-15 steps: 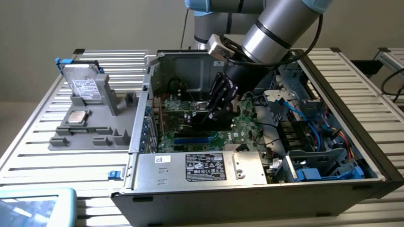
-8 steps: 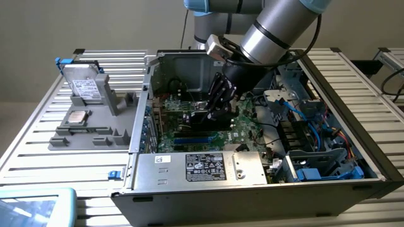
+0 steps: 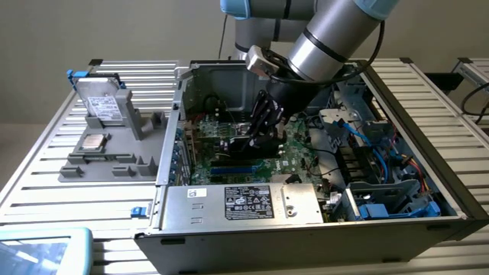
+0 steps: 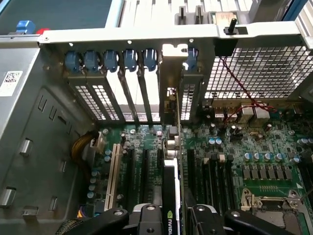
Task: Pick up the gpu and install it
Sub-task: 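Insert the gpu into the slot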
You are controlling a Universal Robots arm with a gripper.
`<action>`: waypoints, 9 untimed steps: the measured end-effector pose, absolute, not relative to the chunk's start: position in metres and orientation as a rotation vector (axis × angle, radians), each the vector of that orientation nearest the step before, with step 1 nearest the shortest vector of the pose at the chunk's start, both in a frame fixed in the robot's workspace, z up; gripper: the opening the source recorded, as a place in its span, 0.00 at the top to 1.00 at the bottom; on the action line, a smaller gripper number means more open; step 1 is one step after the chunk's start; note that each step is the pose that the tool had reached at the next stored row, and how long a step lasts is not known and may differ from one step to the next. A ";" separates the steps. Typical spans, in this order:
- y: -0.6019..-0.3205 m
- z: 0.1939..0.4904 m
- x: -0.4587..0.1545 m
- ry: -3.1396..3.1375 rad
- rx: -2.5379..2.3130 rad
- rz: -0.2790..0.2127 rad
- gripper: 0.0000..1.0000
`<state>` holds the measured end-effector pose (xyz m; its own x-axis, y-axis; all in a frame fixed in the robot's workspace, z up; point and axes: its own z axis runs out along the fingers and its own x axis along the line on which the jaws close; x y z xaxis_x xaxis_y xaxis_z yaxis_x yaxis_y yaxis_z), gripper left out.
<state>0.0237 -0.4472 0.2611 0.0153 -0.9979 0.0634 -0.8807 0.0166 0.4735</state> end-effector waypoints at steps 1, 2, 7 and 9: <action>-0.447 0.260 0.023 -1.921 1.919 -0.419 0.73; -0.448 0.259 0.022 -1.921 1.919 -0.420 0.73; -0.449 0.254 0.021 -1.921 1.923 -0.425 0.73; -0.450 0.251 0.020 -1.922 1.925 -0.429 0.73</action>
